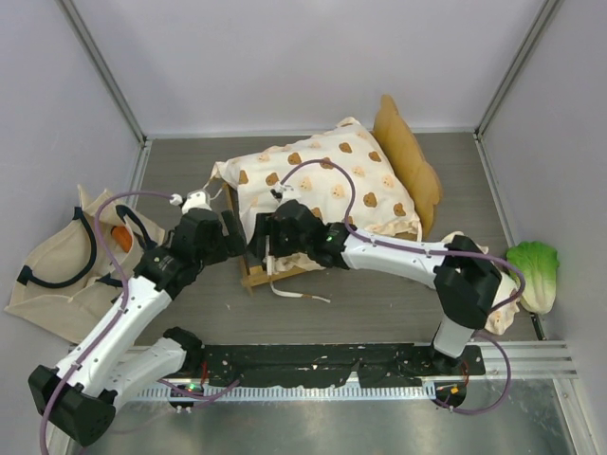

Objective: Set up the pet bed

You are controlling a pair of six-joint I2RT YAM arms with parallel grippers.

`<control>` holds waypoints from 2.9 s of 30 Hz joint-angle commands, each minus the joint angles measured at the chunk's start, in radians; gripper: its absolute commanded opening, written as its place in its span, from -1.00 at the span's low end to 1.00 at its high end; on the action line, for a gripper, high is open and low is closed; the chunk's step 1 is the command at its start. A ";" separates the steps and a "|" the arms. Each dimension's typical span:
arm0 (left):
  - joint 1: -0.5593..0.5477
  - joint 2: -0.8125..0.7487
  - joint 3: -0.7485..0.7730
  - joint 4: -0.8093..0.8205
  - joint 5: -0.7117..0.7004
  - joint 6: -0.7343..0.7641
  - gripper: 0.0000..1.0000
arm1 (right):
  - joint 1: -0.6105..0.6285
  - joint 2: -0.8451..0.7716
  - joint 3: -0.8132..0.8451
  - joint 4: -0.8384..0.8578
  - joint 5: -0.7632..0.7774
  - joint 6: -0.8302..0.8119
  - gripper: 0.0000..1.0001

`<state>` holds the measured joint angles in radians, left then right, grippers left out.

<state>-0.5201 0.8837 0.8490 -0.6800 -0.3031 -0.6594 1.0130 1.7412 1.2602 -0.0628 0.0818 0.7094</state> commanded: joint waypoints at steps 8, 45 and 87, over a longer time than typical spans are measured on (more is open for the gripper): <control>0.025 -0.045 -0.171 0.101 0.185 -0.088 0.66 | 0.067 -0.512 -0.369 -0.116 -0.008 0.019 0.52; 0.158 0.328 -0.111 0.316 0.297 0.030 -1.00 | -0.097 0.072 -0.507 0.543 -0.063 -0.074 0.11; 0.163 0.320 -0.143 0.306 0.329 0.049 -1.00 | -0.059 0.196 -0.562 0.641 0.107 0.012 -0.98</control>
<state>-0.3443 1.1919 0.7330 -0.3557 -0.1181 -0.6456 0.9527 1.8942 0.7227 0.7105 0.1913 0.7406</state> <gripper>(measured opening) 0.111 0.110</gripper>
